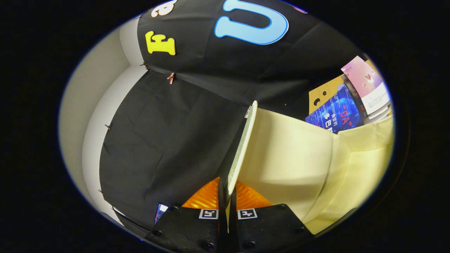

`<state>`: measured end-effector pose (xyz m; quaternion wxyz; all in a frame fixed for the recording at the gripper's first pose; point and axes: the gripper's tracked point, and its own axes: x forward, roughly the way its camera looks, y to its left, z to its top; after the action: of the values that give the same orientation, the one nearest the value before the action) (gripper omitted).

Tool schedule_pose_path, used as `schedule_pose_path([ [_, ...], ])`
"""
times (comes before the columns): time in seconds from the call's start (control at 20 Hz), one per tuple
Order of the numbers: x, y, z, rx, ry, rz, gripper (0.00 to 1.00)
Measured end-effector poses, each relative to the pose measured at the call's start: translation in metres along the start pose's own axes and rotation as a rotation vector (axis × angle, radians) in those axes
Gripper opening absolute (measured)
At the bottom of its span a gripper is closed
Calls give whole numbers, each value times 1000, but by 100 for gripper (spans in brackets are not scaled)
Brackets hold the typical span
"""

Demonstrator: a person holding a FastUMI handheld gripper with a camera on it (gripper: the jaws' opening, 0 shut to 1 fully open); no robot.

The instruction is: Open the storage box then place both shoes into the box .Put the left shoe in first, then the right shoe, with the right side of both shoes facing outward in a uniform manner.

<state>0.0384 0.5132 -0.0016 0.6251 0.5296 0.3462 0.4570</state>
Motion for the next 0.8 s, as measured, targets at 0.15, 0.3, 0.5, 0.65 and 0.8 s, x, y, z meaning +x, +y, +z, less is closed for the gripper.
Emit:
schedule_pose_path([
  [0.15, 28, -5, -10, 7, 16, -31, 6],
  [0.3, 48, -9, -17, -37, 26, -62, 12],
  [0.5, 45, -24, -23, -98, 36, -116, 57],
  [0.65, 39, -33, -24, -144, 36, -152, 88],
  [0.8, 21, -34, -19, -194, 18, -172, 95],
])
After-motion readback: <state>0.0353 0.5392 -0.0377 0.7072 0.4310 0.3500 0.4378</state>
